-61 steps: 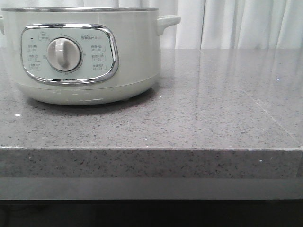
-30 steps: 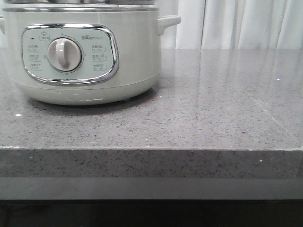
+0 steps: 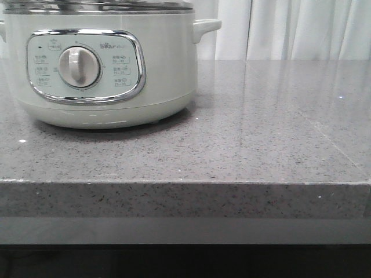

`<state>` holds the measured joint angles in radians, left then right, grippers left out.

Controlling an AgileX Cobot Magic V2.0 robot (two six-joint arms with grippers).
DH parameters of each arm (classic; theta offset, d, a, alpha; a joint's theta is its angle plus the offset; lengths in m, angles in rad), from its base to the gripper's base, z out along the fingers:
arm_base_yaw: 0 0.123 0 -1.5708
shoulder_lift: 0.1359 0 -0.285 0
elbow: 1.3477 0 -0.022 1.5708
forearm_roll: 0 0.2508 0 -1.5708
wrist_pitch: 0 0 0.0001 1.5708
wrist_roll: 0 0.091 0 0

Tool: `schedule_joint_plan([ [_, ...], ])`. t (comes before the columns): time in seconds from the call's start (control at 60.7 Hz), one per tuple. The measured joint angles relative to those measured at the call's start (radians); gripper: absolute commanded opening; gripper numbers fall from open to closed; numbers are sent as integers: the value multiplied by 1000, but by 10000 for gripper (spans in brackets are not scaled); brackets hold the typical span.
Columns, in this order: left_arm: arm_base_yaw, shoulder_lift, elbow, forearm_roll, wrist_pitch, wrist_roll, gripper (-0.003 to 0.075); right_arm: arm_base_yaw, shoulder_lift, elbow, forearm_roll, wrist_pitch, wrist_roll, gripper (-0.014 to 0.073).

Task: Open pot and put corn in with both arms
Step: 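Lower the glass lid back onto the pot with the left gripper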

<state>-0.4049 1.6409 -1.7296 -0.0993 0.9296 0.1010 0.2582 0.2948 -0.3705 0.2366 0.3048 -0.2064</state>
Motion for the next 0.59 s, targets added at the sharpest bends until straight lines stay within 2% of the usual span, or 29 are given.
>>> schedule_joint_plan([
  [0.132,0,0,2,0,-4,0,470,0,0,0,0,0,0,-62],
  [0.231,0,-2,2,-2,-18,0,540,0,0,0,0,0,0,-62],
  [0.511,0,-100,7,-4,-29,0,545,0,0,0,0,0,0,-62],
  [0.593,0,-160,30,-4,-27,0,498,0,0,0,0,0,0,-62],
])
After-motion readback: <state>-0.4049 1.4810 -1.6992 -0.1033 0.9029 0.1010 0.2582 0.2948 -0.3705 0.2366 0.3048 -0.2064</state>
